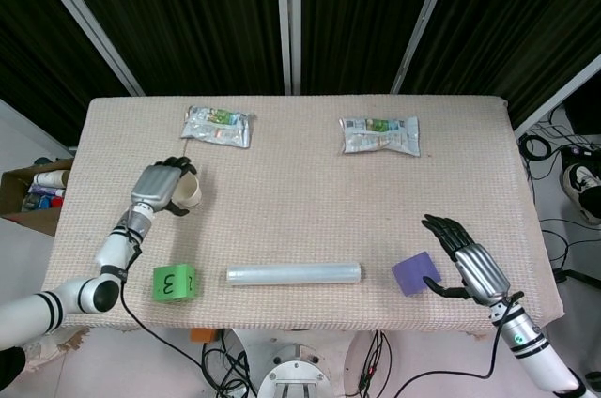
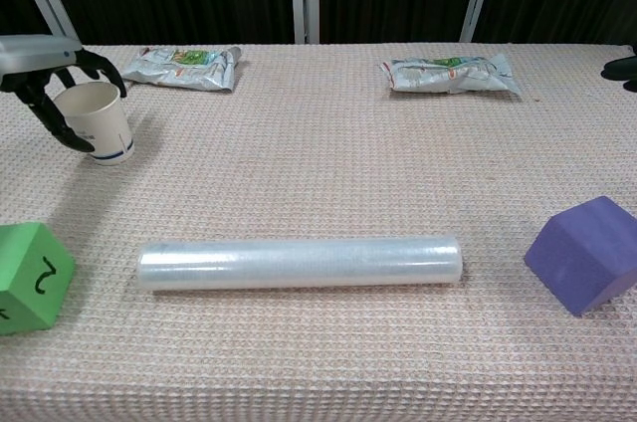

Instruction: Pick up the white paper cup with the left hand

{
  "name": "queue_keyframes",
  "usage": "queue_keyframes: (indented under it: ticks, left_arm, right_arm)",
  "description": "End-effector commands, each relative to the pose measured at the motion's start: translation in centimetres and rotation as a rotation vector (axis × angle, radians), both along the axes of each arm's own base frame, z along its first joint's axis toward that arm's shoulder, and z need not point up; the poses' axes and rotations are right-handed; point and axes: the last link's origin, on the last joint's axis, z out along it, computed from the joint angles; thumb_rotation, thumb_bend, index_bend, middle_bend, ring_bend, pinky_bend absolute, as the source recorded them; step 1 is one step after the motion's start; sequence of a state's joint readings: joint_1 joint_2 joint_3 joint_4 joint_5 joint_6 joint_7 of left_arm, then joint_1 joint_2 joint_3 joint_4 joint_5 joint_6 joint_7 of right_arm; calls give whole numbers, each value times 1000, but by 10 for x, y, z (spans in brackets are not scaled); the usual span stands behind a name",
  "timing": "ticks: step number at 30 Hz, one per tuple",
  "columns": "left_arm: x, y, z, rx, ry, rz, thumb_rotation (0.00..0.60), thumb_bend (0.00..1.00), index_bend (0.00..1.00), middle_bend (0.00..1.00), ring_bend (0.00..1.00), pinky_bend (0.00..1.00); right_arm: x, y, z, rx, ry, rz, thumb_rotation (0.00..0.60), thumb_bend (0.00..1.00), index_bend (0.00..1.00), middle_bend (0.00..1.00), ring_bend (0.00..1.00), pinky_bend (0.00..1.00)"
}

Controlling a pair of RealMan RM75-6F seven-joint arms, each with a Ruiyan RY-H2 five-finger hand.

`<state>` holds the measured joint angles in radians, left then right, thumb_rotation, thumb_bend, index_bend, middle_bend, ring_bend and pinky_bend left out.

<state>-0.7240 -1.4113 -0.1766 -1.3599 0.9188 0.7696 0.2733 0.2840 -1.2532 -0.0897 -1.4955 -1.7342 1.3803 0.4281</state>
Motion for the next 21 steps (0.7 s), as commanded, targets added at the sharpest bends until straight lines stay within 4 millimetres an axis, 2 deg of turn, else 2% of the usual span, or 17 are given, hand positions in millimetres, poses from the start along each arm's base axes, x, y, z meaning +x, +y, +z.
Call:
queue_keyframes:
  ticks: [1,2,4,6,9,11,14,15,18,21]
  left_arm:
    - [2,11,-6,-5,-27,24,600,95,347,218,179,368]
    - [1,14,-6,1,-22,26,600,115,374,256,215,412]
    - [0,18,-6,15,5,15,600,184,454,405,370,564]
    - [3,18,-7,19,7,3,600,213,496,496,482,664]
    - [17,14,-7,41,-104,-2,600,209,510,504,501,691]
    - [28,10,-8,58,-255,10,600,200,505,497,497,687]
    - [40,8,-12,63,-508,58,600,187,493,482,492,619]
    - [41,7,-15,50,-571,76,600,187,482,474,480,561]
    - [39,5,-30,-27,-703,140,600,183,412,394,366,333]
    - [28,5,-45,-66,-744,174,600,169,364,321,267,244]
  right_arm:
    - [-1,1,1,-2,0,-4,600,237,15,42,0,0]
    - [-2,2,1,-3,-1,-7,600,237,15,43,0,0]
    - [-4,2,2,-7,-2,-11,600,237,15,43,0,0]
    - [-5,3,3,-11,-2,-15,600,237,15,43,0,0]
    - [-7,3,4,-14,-5,-20,600,237,15,43,0,0]
    - [-7,3,4,-13,-5,-20,600,237,15,43,0,0]
    - [-6,3,5,-15,-4,-16,600,237,15,43,0,0]
    - [-6,3,5,-16,-5,-16,600,237,15,43,0,0]
    - [-7,3,5,-18,-8,-21,600,238,15,43,0,0]
    - [-10,5,5,-16,-21,-39,600,238,15,43,0,0]
